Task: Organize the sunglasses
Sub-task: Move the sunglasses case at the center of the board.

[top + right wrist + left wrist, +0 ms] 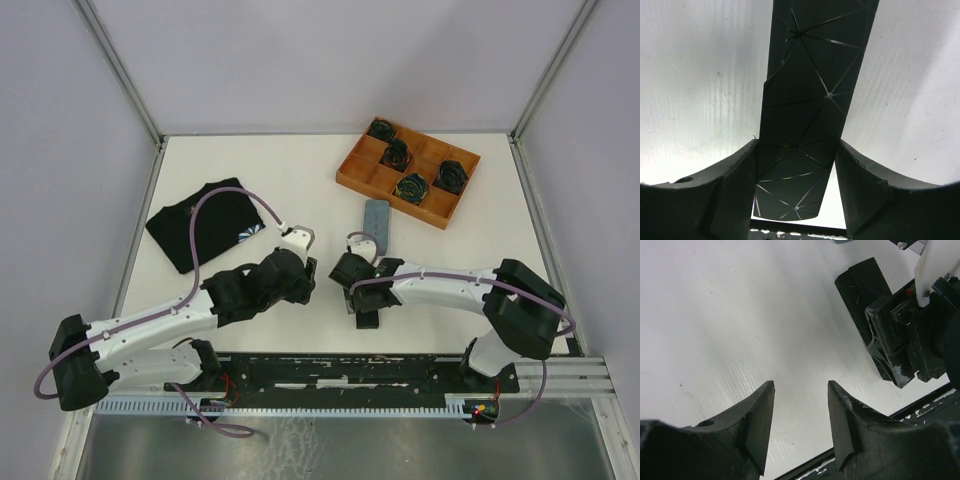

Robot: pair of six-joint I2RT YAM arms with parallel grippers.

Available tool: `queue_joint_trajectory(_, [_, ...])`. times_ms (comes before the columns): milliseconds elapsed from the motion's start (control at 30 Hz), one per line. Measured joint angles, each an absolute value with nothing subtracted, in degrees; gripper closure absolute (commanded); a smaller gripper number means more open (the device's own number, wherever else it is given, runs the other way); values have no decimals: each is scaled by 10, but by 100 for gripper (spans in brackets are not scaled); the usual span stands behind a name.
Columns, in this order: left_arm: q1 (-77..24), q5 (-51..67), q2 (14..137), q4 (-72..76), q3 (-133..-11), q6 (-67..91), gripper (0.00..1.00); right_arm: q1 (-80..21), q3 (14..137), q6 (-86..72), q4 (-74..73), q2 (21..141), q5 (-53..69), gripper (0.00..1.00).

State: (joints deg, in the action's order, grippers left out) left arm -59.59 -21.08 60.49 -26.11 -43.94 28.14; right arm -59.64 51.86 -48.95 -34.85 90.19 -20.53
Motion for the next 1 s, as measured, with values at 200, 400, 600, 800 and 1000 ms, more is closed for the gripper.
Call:
queue_joint_trajectory(200, [-596,-226,560,-299,-444,282,44,-596,562,-470,-350,926,-191,38])
queue_joint_trajectory(400, [-596,-245,512,-334,-446,283,43,-596,652,-445,-349,994,-181,38])
queue_joint_trajectory(600, [-596,-266,470,-364,-447,293,43,-588,751,-418,-356,1082,-189,38])
queue_joint_trajectory(800, [-596,-284,437,-390,-448,306,41,-545,829,-406,-362,1150,-197,38])
queue_joint_trajectory(1000, [-596,-300,426,-408,-450,318,41,-495,904,-403,-375,1203,-215,37])
